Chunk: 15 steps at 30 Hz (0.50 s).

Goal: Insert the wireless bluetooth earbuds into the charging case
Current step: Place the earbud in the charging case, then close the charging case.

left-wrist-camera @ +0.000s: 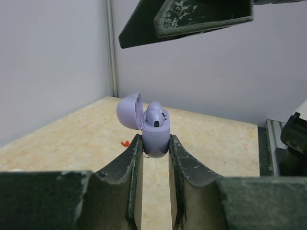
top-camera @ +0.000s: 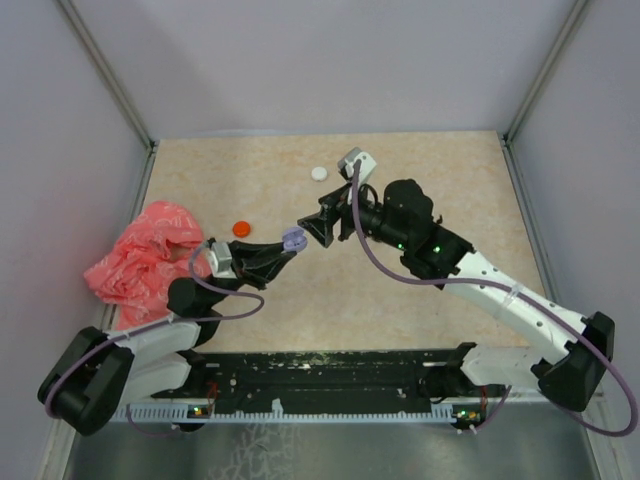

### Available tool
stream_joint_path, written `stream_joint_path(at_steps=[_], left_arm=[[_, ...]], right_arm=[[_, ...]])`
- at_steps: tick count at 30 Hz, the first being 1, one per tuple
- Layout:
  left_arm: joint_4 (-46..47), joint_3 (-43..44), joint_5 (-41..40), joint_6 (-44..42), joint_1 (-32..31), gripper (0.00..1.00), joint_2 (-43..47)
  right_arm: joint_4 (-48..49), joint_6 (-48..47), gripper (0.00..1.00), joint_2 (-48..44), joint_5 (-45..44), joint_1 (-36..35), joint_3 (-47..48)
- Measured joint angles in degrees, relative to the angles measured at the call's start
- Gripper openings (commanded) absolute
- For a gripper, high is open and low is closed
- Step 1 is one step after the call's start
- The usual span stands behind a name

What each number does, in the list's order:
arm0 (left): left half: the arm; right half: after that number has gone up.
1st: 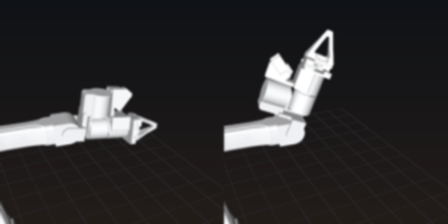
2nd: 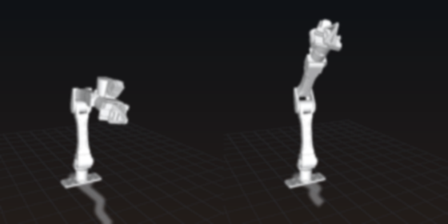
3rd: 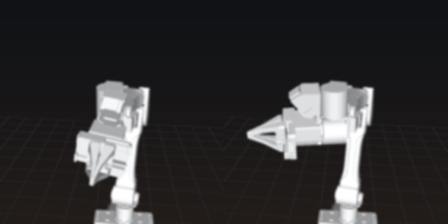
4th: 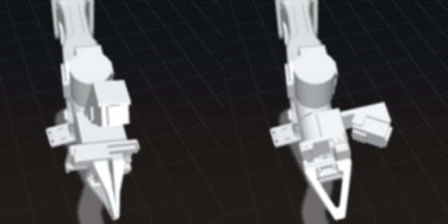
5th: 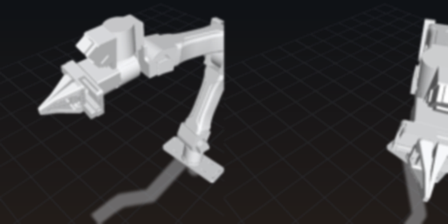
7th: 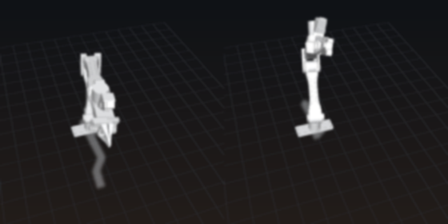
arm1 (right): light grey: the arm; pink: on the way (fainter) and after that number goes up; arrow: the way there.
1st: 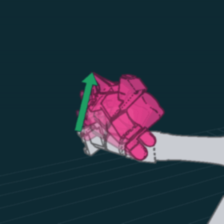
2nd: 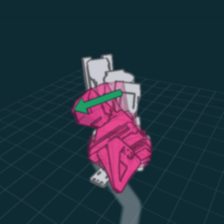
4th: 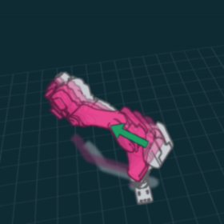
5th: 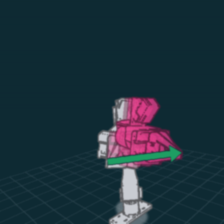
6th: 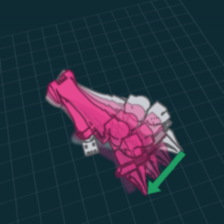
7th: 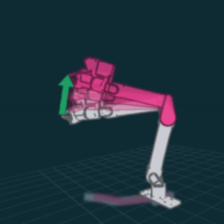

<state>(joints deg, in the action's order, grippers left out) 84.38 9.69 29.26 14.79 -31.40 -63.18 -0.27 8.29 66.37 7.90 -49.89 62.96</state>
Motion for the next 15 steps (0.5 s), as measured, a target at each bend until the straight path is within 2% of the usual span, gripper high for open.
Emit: stream_joint_path(at_steps=[7, 15], left_arm=[[-1.7, 0.0, 4.7, 1.9, 0.0, 0.00, 1.8], [-0.9, 0.3, 8.6, 4.1, 0.0, 0.00, 0.3]], right_arm=[[-5.2, 2.8, 0.72, 2.2, 16.5, 6.9, 2.8], [-6.6, 5.4, 0.71, 8.4, 28.5, 7.3, 2.9]])
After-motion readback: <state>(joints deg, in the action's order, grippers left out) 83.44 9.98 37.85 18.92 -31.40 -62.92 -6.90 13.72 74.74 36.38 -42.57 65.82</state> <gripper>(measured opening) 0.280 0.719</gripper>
